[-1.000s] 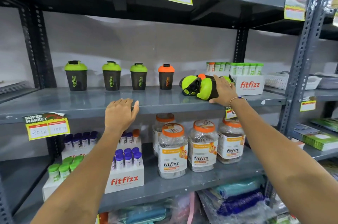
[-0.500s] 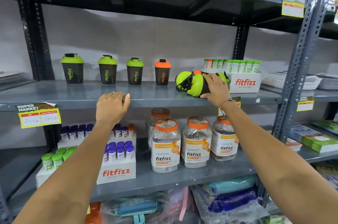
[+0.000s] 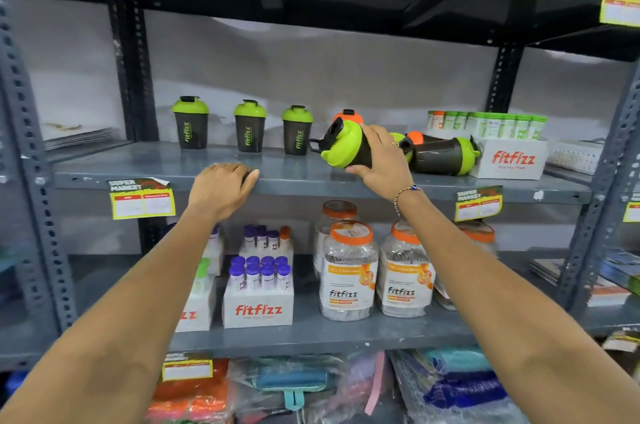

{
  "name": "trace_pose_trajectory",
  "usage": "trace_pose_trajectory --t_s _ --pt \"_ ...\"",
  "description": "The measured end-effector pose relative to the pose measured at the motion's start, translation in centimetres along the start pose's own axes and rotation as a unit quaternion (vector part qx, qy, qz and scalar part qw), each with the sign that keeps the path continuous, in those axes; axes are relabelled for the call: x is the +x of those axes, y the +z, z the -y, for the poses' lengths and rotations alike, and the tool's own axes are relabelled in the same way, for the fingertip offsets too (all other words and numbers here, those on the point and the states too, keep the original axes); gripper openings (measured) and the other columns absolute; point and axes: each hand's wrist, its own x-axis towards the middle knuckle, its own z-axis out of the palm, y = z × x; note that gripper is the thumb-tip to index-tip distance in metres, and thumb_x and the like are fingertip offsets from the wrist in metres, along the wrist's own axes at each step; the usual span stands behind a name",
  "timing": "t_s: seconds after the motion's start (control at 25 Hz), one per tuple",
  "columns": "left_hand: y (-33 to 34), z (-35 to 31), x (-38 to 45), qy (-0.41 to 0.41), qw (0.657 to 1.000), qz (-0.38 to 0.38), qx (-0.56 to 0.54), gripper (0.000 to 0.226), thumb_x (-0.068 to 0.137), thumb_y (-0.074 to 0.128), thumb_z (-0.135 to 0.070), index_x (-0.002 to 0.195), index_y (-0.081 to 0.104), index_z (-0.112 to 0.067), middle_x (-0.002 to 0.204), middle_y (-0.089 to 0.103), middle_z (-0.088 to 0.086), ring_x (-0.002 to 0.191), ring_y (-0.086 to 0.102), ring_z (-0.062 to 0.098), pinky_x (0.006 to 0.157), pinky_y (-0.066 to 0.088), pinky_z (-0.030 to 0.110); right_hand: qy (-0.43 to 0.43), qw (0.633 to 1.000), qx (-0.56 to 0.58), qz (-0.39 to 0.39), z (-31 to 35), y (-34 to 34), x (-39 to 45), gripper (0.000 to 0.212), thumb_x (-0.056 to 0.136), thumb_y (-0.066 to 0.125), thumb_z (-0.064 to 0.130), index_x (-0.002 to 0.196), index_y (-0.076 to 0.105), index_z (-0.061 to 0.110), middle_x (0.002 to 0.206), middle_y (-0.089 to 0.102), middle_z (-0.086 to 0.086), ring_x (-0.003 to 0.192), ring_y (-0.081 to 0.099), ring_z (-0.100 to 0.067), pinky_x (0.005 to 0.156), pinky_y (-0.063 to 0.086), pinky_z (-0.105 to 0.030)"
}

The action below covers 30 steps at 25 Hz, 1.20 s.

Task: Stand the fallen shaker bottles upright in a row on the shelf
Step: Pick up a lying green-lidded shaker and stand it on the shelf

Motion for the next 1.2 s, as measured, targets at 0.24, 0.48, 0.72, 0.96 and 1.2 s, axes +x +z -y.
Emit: trace_pose_trajectory --t_s 0.24,0.48,0.72,0.96,1.2 --pt "-1.3 11.8 -0.7 -0.063 0.996 0.033 0.056 0.066 0.100 0.021 -0.047 0.075 0.067 -0.007 0.079 0.068 0.021 0.078 0.063 0.038 0.060 0.042 0.035 0.018 0.990 0.137 -0.019 9.7 5.8 4.0 0.081 0.075 0.076 0.035 0.141 0.037 0.008 0.136 0.044 -0.013 0.126 0.043 -0.030 0.106 0.036 -0.043" --pt "-1.0 21.2 -3.0 -0.067 0.998 0.017 0.012 0.061 0.100 0.019 -0.048 0.061 0.051 -0.014 0.068 0.063 0.017 0.067 0.062 0.038 0.055 0.039 0.035 0.061 0.962 0.264 -0.026 19.2 11.7 7.5 0.071 0.078 0.074 0.032 0.136 0.043 0.008 0.129 0.048 -0.015 0.123 0.044 -0.027 0.106 0.034 -0.033" --pt "0.0 24.1 -4.0 -0.038 0.997 -0.073 0.013 0.055 0.099 0.031 -0.033 0.057 0.057 -0.008 0.054 0.061 0.013 0.047 0.058 0.033 0.043 0.030 0.026 0.155 0.902 0.402 0.029 25.8 17.3 10.4 0.079 0.081 0.069 0.040 0.144 0.033 0.008 0.146 0.040 -0.008 0.135 0.038 -0.022 0.113 0.031 -0.034" --pt "0.5 24.3 -4.2 -0.033 0.990 -0.134 0.018 0.055 0.091 0.027 -0.030 0.053 0.059 -0.007 0.050 0.060 0.009 0.040 0.055 0.029 0.042 0.030 0.022 0.174 0.863 0.468 0.072 27.2 20.6 12.9 0.054 0.084 0.068 0.038 0.126 0.050 0.009 0.123 0.061 -0.004 0.119 0.056 -0.021 0.106 0.043 -0.038" --pt "0.7 24.2 -4.3 -0.028 0.987 -0.154 0.024 0.053 0.091 0.030 -0.027 0.056 0.065 -0.008 0.053 0.064 0.008 0.044 0.058 0.027 0.042 0.036 0.024 0.168 0.849 0.494 0.083 28.5 21.6 13.5 0.053 0.086 0.067 0.030 0.129 0.049 0.005 0.123 0.062 -0.009 0.118 0.057 -0.022 0.102 0.046 -0.034"
